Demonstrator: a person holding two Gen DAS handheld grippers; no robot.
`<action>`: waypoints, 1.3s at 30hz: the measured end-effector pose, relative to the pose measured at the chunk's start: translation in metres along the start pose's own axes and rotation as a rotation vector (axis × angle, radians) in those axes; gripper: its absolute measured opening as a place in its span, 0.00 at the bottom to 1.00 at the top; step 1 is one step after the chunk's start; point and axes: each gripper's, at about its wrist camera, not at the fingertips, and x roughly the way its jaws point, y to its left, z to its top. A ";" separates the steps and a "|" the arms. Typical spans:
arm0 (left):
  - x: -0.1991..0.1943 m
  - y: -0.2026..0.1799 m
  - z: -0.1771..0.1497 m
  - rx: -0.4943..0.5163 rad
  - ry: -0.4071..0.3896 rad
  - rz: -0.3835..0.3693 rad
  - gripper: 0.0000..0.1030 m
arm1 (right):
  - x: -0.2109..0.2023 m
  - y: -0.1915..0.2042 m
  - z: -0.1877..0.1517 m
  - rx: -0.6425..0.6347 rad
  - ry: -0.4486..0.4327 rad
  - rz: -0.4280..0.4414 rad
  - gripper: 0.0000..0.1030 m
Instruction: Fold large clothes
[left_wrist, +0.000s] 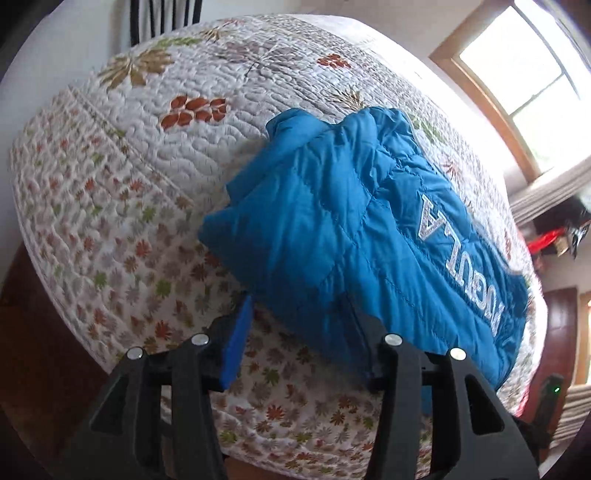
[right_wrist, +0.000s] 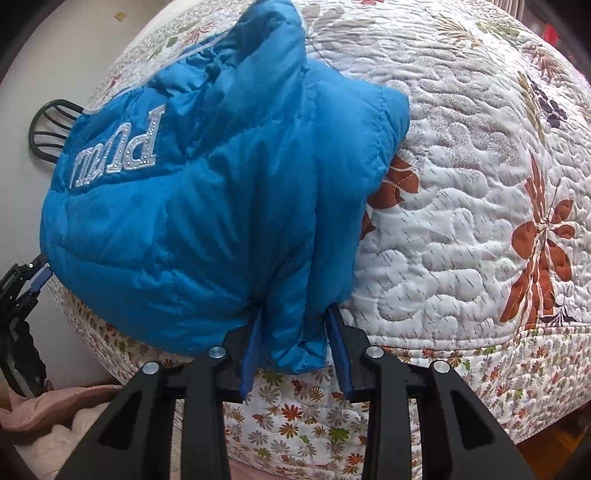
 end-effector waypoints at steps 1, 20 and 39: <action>0.002 0.005 0.001 -0.032 -0.001 -0.025 0.49 | 0.000 0.000 -0.001 -0.002 0.001 0.001 0.34; 0.062 0.059 0.029 -0.330 -0.077 -0.375 0.67 | 0.005 0.008 0.011 -0.025 0.033 -0.043 0.35; 0.077 0.045 0.036 -0.246 -0.132 -0.322 0.29 | 0.021 -0.008 0.034 -0.010 0.064 -0.023 0.40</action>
